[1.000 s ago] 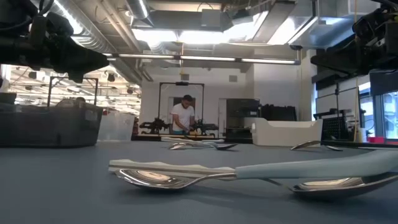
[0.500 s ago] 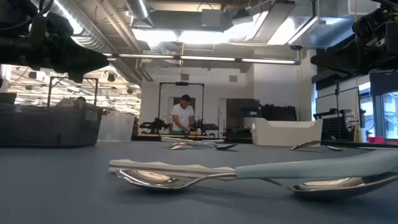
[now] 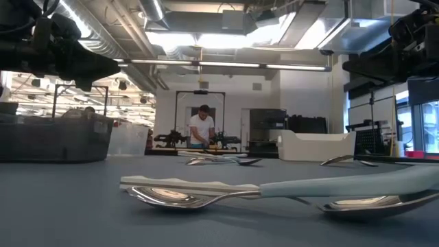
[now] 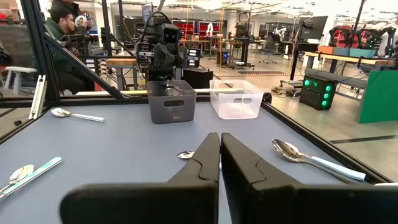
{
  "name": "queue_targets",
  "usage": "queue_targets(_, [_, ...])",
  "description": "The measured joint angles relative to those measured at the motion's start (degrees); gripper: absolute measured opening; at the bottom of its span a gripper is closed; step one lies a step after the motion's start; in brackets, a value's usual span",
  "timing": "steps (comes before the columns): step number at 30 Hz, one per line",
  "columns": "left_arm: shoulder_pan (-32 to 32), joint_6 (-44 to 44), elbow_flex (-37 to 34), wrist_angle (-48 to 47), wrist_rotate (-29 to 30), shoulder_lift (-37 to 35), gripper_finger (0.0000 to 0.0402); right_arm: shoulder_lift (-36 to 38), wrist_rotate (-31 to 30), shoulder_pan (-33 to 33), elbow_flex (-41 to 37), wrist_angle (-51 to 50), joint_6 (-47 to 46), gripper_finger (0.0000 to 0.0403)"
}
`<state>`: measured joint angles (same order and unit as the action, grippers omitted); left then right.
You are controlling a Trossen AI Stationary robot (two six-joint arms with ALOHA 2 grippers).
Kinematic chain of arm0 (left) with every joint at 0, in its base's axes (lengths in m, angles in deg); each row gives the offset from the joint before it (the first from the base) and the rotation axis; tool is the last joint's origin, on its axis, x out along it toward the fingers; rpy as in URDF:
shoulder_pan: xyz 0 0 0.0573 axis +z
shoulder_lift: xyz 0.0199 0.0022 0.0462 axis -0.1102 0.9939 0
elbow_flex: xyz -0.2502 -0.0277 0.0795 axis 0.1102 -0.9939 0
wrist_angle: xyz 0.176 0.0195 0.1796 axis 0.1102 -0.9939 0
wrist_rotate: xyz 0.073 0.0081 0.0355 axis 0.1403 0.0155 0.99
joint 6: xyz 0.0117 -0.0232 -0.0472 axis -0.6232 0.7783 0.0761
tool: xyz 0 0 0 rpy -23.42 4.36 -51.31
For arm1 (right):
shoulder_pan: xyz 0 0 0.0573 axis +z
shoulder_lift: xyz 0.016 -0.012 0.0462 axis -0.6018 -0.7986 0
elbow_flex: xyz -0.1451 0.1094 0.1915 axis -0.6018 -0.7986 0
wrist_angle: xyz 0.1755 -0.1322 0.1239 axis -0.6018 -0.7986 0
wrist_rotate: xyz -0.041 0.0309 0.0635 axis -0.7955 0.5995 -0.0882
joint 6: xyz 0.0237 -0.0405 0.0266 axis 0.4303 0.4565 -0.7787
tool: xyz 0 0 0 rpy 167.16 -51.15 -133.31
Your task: Sort silverware by color (type)
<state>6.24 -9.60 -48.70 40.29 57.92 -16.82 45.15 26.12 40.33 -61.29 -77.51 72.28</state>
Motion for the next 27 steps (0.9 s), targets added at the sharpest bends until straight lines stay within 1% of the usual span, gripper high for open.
queue_targets(2, [0.0,0.0,-0.01,-0.02,0.0,0.0,0.0092,-0.02,-1.69,0.0,-0.16,1.54,11.14,0.0007])
queue_targets(3, [0.02,0.0,0.0,0.0,0.0,0.0,0.0092,-0.02,-2.04,0.0,-0.15,2.4,15.3,0.0007])
queue_targets(4, [0.01,0.01,-0.01,-0.01,0.0,-0.01,0.0092,0.0,-1.96,0.0,-0.15,3.12,17.51,0.0007])
queue_targets(7, [0.01,0.0,-0.01,-0.02,0.02,0.0,0.0092,0.03,-1.96,0.01,-0.15,4.11,19.36,0.0007])
queue_targets(11, [0.0,0.0,-0.01,-0.02,0.01,0.0,0.0092,0.0,-1.95,0.0,-0.15,3.41,19.57,0.0007])
queue_targets(15, [0.0,0.0,-0.01,0.0,0.01,0.0,0.0092,0.0,-1.03,0.01,-0.12,3.95,18.73,0.0007])
queue_targets(18, [0.01,0.0,0.0,-0.01,0.0,0.0,0.0092,0.0,3.24,0.0,-0.1,4.02,11.06,0.0007])
queue_targets(21, [0.02,0.0,0.0,0.0,0.01,0.0,0.0092,0.0,5.49,0.02,-0.1,4.44,5.82,0.0007])
queue_targets(24, [0.0,0.0,-0.03,0.25,0.02,0.0,0.0092,0.0,5.72,0.0,-0.04,4.29,2.87,0.0007])
queue_targets(26, [0.0,-0.01,-0.07,0.55,0.54,0.0,0.0092,-0.04,4.35,0.0,-0.04,4.21,0.75,0.0007])
queue_targets(27, [0.0,0.0,-0.07,0.85,1.82,0.0,0.0092,-0.03,3.34,0.0,-0.04,4.11,0.03,0.0007])
